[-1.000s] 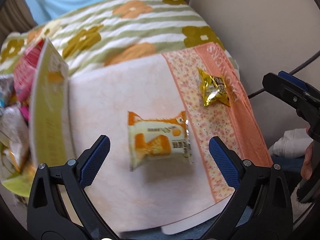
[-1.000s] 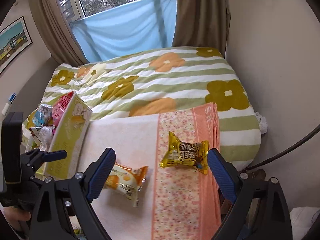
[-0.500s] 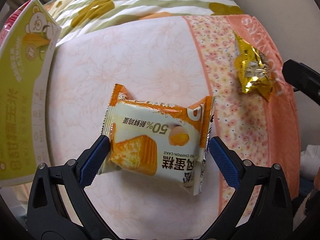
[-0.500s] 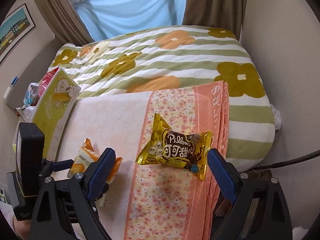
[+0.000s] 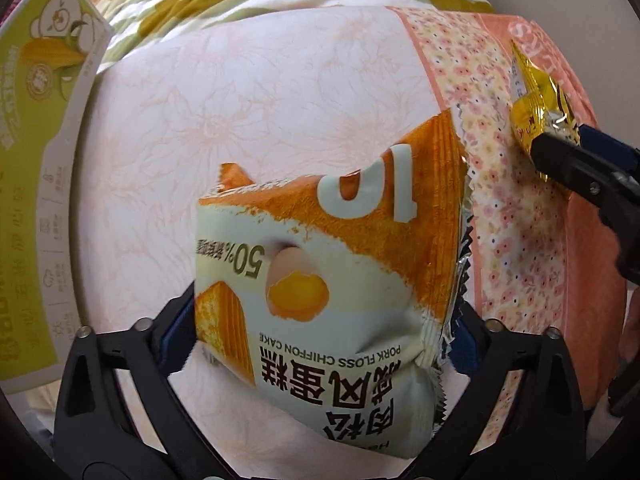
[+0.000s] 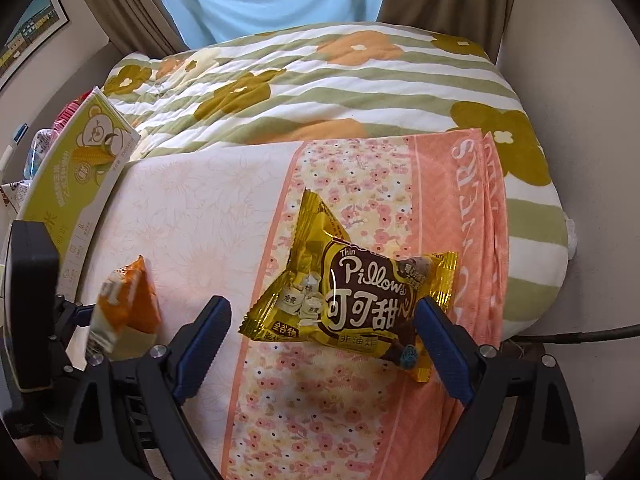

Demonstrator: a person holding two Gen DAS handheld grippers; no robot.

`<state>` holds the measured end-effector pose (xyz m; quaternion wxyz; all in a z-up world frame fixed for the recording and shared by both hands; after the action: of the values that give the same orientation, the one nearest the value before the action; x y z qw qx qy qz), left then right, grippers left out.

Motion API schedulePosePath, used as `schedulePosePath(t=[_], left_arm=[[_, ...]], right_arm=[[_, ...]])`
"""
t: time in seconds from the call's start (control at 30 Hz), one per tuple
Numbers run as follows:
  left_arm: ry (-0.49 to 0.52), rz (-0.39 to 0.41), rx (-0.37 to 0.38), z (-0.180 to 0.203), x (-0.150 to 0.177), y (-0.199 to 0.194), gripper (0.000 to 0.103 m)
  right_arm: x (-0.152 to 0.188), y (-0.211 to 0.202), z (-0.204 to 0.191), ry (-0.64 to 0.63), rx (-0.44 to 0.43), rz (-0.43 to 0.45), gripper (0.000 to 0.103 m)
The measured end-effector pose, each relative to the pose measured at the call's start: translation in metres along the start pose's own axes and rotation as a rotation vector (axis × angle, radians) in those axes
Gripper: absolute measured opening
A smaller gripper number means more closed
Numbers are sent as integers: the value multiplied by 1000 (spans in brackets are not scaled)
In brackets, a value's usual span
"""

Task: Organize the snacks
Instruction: 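Grasp the orange-white chiffon cake packet with the left tool while the right tool grasps the gold Pillows packet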

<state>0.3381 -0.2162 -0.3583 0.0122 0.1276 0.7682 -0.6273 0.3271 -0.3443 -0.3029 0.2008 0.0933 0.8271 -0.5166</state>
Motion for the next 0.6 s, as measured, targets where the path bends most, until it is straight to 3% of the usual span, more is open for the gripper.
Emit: schedulePosePath(t=[0.07, 0.33, 0.6], left_arm=[[0, 21, -5, -5, -3, -4, 81], [-27, 46, 53, -16, -1, -13, 74], [-26, 58, 75, -19, -5, -19, 74]], right_arm=[[-1, 4, 1, -11, 17, -8, 91], [0, 17, -2, -78, 68, -31, 91], [2, 32, -6, -192, 156, -64, 91]])
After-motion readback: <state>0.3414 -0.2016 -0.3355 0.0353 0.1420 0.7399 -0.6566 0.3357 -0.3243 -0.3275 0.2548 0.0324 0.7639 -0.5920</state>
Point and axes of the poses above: each gripper's, at about its wrist camera, not at the fingertips, and y roughly the way its jaws point, z to its right, x to its underside, the point moved 4 cm from there along y, roughly the way its jaws point, and after that the axes turned 15 degrees about -x, right-handed, at the moved point
